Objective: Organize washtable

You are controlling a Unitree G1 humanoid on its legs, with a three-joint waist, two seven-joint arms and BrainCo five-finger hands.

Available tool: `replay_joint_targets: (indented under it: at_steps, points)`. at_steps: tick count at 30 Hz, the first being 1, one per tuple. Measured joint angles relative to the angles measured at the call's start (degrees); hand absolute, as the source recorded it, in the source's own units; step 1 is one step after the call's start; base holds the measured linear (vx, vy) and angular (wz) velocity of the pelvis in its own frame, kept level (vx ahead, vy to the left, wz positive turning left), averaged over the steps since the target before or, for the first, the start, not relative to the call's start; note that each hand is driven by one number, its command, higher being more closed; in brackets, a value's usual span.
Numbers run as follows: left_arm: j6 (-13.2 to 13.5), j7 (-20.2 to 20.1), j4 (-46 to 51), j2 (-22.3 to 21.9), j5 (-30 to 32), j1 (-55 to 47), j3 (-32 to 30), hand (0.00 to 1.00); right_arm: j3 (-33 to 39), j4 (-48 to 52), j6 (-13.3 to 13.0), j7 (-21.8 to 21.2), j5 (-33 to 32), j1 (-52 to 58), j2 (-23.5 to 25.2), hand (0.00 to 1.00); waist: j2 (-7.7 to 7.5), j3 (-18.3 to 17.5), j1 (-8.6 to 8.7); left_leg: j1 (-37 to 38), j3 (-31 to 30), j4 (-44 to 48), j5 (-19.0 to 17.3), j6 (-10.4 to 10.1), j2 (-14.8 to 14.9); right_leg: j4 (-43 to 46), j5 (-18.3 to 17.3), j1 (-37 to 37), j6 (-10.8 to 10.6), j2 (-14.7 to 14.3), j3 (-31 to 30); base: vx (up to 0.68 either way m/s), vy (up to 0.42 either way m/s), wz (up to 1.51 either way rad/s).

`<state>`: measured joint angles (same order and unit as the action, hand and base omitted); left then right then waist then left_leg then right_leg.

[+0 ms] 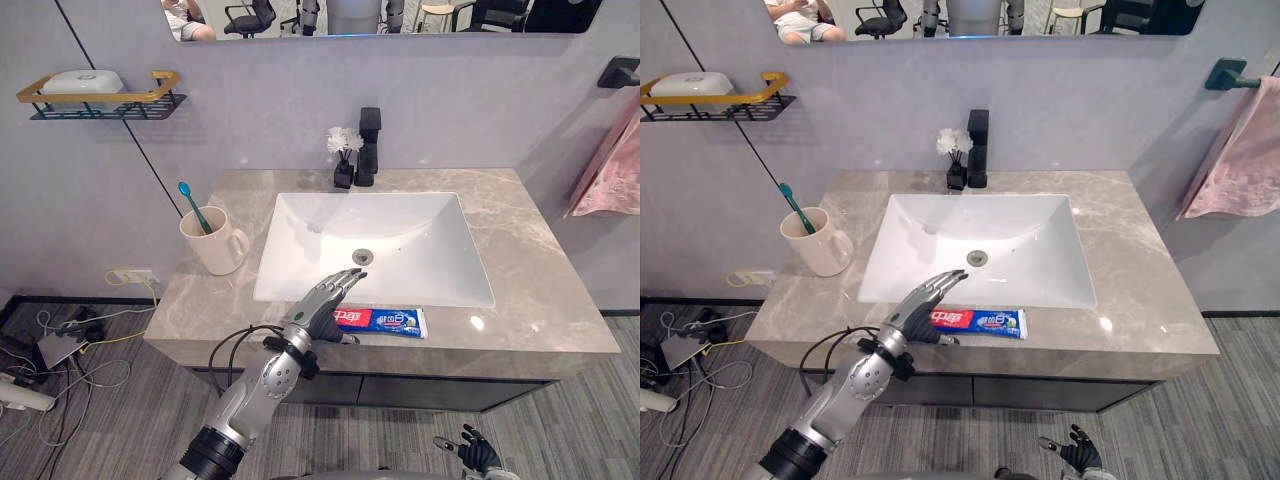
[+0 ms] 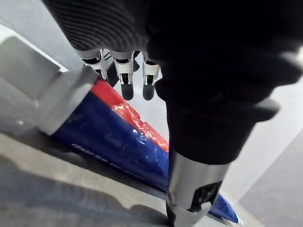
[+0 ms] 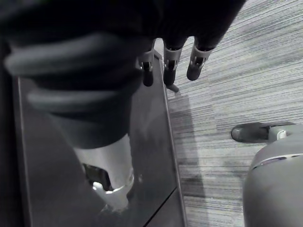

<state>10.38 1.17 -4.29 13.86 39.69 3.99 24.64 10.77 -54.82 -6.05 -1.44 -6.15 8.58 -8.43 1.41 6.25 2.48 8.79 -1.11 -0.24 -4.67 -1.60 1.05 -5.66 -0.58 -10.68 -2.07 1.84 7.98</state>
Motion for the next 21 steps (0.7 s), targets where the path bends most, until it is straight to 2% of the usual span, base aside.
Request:
replay_joint_targets:
  at_steps: [4,7,21]
  points:
    - [-0.21,-0.22,-1.63,0.38,1.37,2.14,-0.12,1.00,-0.13,0.04,0.04,-0.05,-0.04,-0.33,0.02,0.00,-0.09,0.05,0.25,0.12,0.17,-0.09,0.00,0.00,0.00,0.00,0.00,0.00,0.00,0.01,-0.17,-0.02,-0.005,-0.02]
    - [-0.63,-0.08,-2.91,0.46,1.35,4.01,-1.18,1.00,-0.12,0.15,0.04,-0.05,-0.13,-0.80,0.00,0.00,-0.15,0.11,1.62,0.49,0.57,-0.58,0.00,0.00,0.13,0.00,0.00,0.02,0.00,-0.10,-0.48,-0.01,-0.010,-0.08]
    - [-1.07,0.03,-1.81,1.12,0.09,3.07,-2.83,1.00,0.33,3.84,0.02,0.04,-2.41,0.60,0.00,0.00,0.10,0.06,1.95,1.55,2.82,-1.11,-0.13,-0.14,0.86,0.01,-0.01,0.06,0.00,-0.76,-2.35,-0.03,-0.014,-0.06]
